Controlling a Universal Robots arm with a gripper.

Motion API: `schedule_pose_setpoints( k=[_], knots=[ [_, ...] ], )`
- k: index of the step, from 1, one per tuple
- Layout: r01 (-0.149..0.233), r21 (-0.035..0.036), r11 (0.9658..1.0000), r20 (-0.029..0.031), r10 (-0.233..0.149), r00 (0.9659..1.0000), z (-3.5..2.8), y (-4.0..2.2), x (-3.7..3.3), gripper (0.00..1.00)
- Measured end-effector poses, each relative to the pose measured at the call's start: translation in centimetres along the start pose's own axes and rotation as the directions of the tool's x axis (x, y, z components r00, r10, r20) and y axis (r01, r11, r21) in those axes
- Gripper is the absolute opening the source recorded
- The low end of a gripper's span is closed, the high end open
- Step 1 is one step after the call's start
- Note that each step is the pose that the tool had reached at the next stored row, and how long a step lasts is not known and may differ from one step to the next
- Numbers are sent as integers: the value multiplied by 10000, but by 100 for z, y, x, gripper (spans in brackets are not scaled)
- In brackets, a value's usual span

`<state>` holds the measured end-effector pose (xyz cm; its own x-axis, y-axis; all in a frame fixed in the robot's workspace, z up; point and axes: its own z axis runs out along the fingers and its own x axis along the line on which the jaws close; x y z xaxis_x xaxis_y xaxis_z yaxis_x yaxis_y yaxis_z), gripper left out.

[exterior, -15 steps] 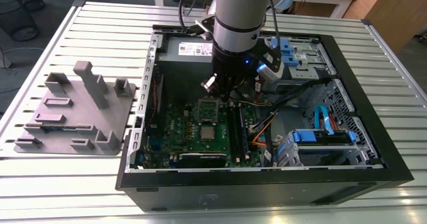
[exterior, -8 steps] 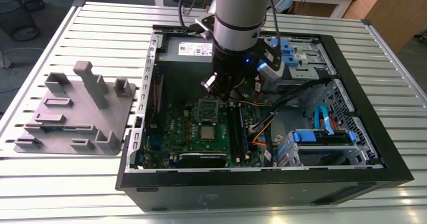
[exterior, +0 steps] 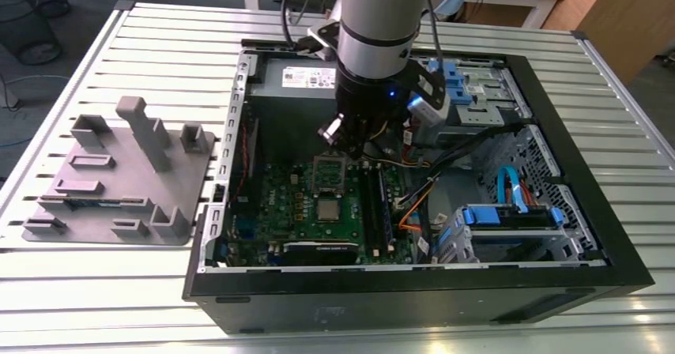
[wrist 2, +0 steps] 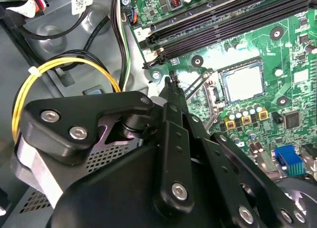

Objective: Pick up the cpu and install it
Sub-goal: 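Close the cpu cover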

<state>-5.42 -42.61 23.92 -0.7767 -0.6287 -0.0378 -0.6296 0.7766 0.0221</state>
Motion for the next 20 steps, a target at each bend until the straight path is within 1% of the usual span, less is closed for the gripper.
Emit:
schedule_pose_setpoints(
  k=[10,17,20],
  knots=[
    [466,-2,9989,-23,-466,9989,-10,7,8,11],
    [756,-10,9971,-31,-756,9971,-19,12,14,11],
    [883,-15,9961,-34,-883,9961,-38,13,14,11]
  ],
)
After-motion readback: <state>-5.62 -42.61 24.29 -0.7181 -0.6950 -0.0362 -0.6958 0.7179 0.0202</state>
